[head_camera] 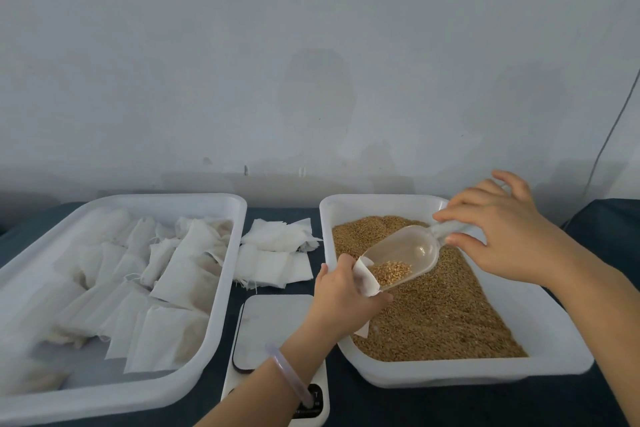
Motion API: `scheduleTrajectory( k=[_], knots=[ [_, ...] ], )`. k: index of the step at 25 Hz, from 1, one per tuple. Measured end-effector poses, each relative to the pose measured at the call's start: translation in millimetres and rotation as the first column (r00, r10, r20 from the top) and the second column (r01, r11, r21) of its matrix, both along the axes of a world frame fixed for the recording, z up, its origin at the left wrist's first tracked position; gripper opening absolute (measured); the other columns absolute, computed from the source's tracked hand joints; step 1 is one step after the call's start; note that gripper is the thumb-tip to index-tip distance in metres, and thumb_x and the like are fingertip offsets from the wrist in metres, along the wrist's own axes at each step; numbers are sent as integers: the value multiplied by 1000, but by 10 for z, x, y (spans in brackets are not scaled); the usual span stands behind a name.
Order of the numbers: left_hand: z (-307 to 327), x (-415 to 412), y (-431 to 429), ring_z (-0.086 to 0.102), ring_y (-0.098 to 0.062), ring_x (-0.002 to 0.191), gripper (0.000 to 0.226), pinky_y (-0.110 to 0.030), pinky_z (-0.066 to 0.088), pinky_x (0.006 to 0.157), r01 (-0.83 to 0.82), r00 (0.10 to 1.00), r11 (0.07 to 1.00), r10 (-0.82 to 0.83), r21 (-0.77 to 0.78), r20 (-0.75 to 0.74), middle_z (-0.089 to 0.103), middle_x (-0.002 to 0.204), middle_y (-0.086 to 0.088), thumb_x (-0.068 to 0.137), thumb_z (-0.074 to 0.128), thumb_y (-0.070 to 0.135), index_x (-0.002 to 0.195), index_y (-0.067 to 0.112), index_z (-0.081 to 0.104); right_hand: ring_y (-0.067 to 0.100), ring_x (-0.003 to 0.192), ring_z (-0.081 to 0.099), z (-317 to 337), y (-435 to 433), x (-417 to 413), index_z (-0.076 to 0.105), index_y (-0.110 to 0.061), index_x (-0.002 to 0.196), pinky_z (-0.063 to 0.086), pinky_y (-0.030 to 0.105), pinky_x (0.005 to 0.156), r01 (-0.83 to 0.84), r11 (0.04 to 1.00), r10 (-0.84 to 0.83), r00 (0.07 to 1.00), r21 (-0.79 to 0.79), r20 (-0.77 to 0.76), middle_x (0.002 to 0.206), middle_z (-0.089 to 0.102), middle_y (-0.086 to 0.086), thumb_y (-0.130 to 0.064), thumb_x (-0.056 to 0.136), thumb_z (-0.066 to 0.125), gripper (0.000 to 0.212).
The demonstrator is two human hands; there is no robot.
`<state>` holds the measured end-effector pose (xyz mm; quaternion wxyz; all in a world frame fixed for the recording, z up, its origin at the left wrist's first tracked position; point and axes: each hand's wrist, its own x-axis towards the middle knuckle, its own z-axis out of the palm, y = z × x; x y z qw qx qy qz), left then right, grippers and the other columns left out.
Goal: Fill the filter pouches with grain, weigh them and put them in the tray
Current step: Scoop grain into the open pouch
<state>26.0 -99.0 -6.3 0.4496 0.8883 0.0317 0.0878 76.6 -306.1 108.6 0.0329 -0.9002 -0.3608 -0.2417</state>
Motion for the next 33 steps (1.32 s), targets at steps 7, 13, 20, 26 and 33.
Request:
scheduleTrajectory(
  k=[7, 13, 20, 26, 33],
  knots=[
    [-72, -5, -45, 39, 11, 67, 33, -46, 35, 107, -41, 998, 997, 44, -59, 50, 43, 75, 18, 80, 65, 32, 95, 25, 36, 23, 88, 60, -20, -54, 15, 74, -22, 95, 12, 43, 106, -20, 999, 17, 996, 37, 87, 87, 64, -9, -14, 67, 83, 30],
    [-94, 29, -44, 40, 12, 68, 32, -45, 36, 106, -58, 997, 996, 61, -65, 50, 44, 74, 19, 81, 65, 31, 94, 25, 37, 24, 87, 60, -36, -87, 24, 74, -21, 94, 13, 42, 104, -14, 999, 10, 994, 40, 106, 86, 65, -8, -15, 68, 83, 28],
    [-137, 76, -21, 33, 15, 72, 35, -43, 30, 110, -40, 999, 999, 40, 20, 34, 44, 75, 22, 82, 61, 39, 110, 23, 47, 23, 89, 59, -38, -72, 14, 75, -21, 95, 16, 50, 105, 23, 998, -27, 998, 61, 59, 87, 65, -8, -14, 68, 82, 29],
    [47, 197, -72, 57, -12, 94, 39, -42, -7, 118, -35, 999, 995, 33, 98, 29, 53, 76, 15, 82, 57, 48, 102, 22, 37, 25, 88, 59, 65, -102, 15, 75, -21, 94, 16, 50, 105, 39, 997, -44, 995, 61, 91, 86, 65, -8, -15, 67, 82, 29],
    [-59, 235, -72, 58, -14, 106, 53, -49, -4, 117, -54, 999, 980, 52, 192, 15, 53, 88, 13, 78, 55, 63, 107, 20, 42, 25, 85, 61, 50, -89, -5, 76, -20, 92, 13, 44, 104, 21, 999, -24, 991, 27, 132, 84, 66, -7, -13, 63, 85, 31]
  ],
)
